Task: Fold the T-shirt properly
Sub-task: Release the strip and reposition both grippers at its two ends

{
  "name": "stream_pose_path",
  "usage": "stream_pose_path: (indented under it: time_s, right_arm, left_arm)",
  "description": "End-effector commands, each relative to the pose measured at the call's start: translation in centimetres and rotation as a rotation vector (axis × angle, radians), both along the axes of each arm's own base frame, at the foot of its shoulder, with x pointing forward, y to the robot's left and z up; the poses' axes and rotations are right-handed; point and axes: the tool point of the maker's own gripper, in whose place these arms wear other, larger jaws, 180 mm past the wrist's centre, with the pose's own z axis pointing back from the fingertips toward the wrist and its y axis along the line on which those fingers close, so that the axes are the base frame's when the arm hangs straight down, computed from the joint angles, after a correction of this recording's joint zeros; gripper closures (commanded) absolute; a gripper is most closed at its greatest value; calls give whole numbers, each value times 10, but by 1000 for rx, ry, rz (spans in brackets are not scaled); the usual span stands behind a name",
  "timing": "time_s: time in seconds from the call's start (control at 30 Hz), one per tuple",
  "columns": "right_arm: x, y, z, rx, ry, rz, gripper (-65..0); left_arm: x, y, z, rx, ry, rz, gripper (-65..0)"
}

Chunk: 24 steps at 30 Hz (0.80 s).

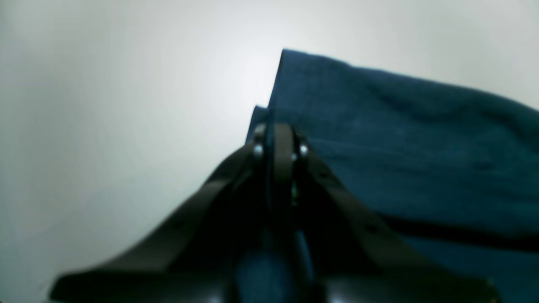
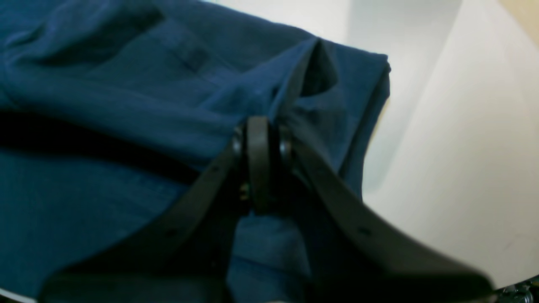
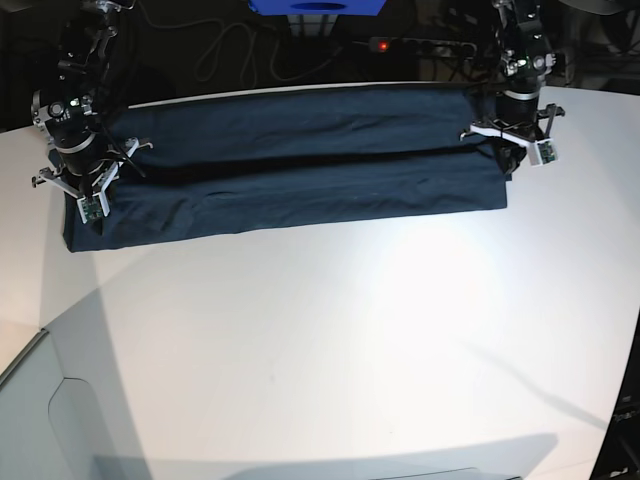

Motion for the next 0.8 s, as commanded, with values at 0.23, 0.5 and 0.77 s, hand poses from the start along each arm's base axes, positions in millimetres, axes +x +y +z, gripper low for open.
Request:
stream_pose_path:
  time_s: [0.23, 0.5, 0.77]
  right_arm:
    - [7, -1, 13, -14, -42, 19, -310]
    - [15, -17, 64, -91, -169, -13, -501]
    - [17, -7, 59, -81, -152, 36, -506]
  left_arm:
    - [6, -1, 8, 24, -19, -46, 0]
    - [7, -6, 8, 28, -15, -75, -30]
    - [6, -5, 8, 26, -14, -64, -275]
